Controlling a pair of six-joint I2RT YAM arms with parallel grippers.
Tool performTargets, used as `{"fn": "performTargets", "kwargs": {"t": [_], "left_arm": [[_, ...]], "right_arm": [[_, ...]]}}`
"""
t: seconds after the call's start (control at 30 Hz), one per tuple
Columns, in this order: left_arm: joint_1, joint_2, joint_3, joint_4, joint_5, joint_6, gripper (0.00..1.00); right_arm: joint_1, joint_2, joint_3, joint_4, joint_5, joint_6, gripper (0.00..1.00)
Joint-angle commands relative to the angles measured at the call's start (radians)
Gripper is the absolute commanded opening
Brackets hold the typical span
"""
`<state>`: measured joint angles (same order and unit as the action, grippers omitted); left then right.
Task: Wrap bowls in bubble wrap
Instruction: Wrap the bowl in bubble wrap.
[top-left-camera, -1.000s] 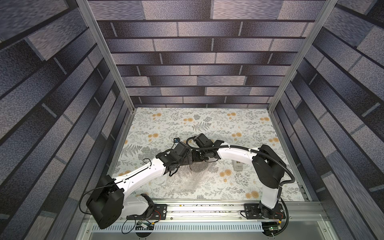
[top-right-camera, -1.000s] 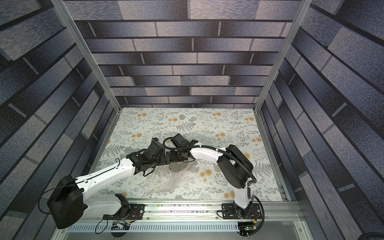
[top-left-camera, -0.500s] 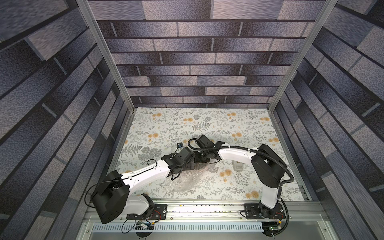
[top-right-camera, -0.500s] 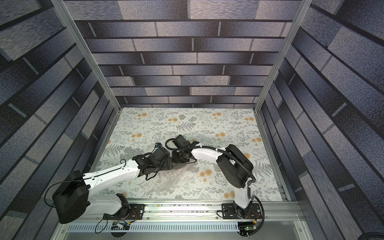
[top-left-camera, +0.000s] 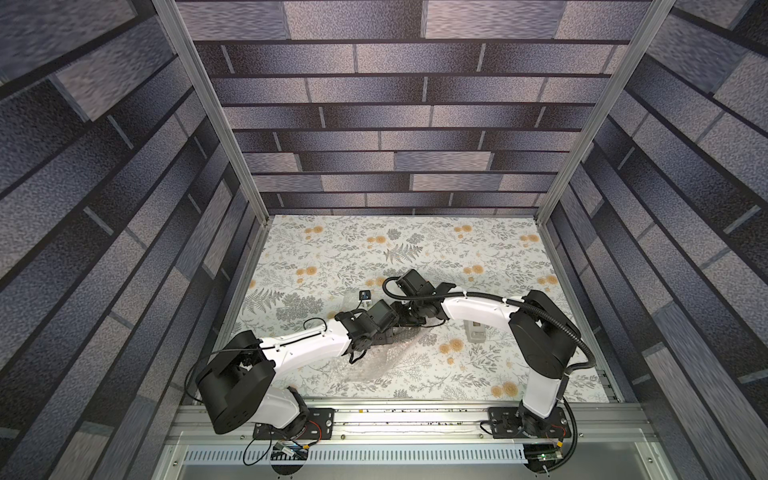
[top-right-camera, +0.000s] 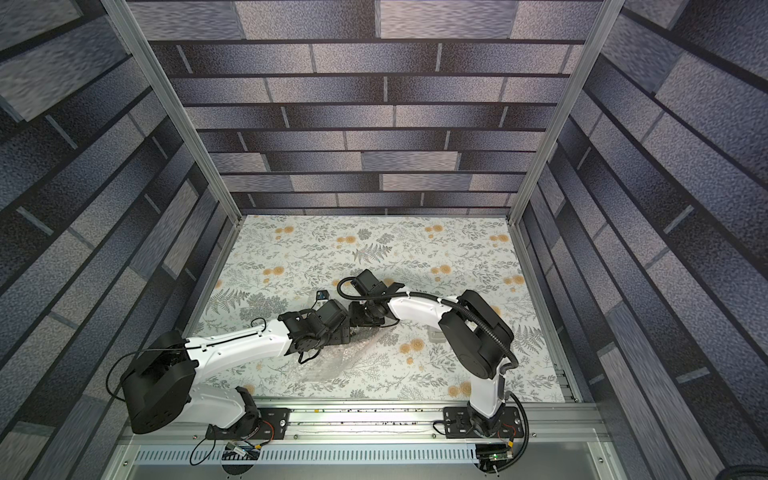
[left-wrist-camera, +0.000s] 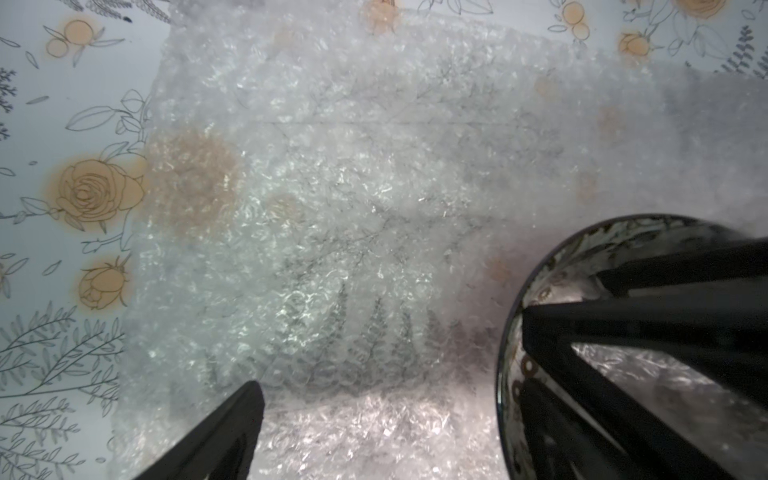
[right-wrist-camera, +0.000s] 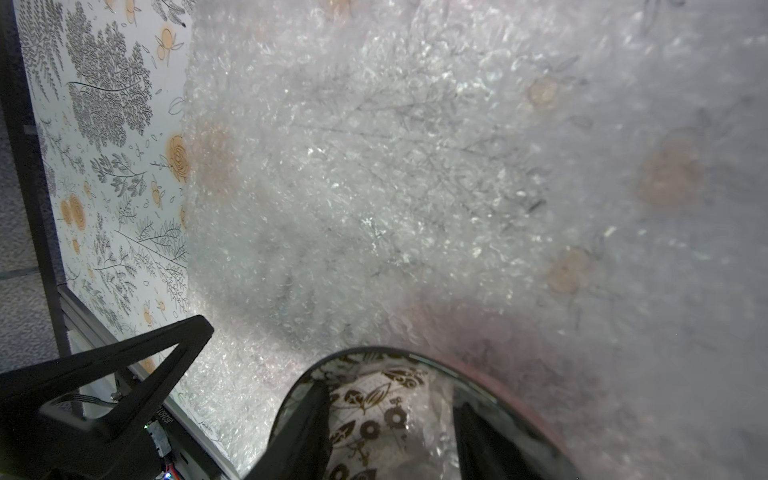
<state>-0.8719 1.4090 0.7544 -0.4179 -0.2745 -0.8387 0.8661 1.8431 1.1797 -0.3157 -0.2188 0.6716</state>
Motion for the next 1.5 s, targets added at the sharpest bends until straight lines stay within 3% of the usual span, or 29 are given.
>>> {"fn": "performTargets", "kwargs": {"t": [0.0, 0.53, 0.8, 0.97, 1.07, 1.17, 1.33, 1.47], "left_arm": [[-0.048, 0.021, 0.041, 0.105, 0.068, 0.035, 0.98], [-0.059, 0.025, 0.041, 0.111, 0.051, 0.043, 0.98], [-0.058, 0.010, 0.043, 0.094, 0.031, 0.047, 0.98], [-0.058, 0.025, 0.056, 0.094, 0.029, 0.063, 0.98], [-0.058, 0.047, 0.061, 0.107, 0.040, 0.066, 0.98], [-0.058, 0.066, 0.070, 0.107, 0.045, 0.069, 0.98], [-0.056, 0.070, 0.070, 0.110, 0.038, 0.074, 0.98], [-0.054, 0.069, 0.073, 0.106, 0.037, 0.078, 0.98]], "right_arm": [[0.036, -0.062, 0.033, 0.125, -0.079, 0.043, 0.52], [-0.060, -0.211, 0.109, 0.095, -0.131, 0.036, 0.61], [-0.128, -0.375, 0.028, -0.150, 0.041, -0.105, 0.53], [-0.309, -0.446, -0.030, -0.319, 0.116, -0.208, 0.55], [-0.401, -0.430, -0.041, -0.333, 0.075, -0.255, 0.55], [-0.425, -0.381, -0.034, -0.286, 0.009, -0.307, 0.55], [-0.475, -0.225, 0.025, -0.247, 0.006, -0.476, 0.56], [-0.576, -0.087, 0.066, -0.252, -0.135, -0.536, 0.58]]}}
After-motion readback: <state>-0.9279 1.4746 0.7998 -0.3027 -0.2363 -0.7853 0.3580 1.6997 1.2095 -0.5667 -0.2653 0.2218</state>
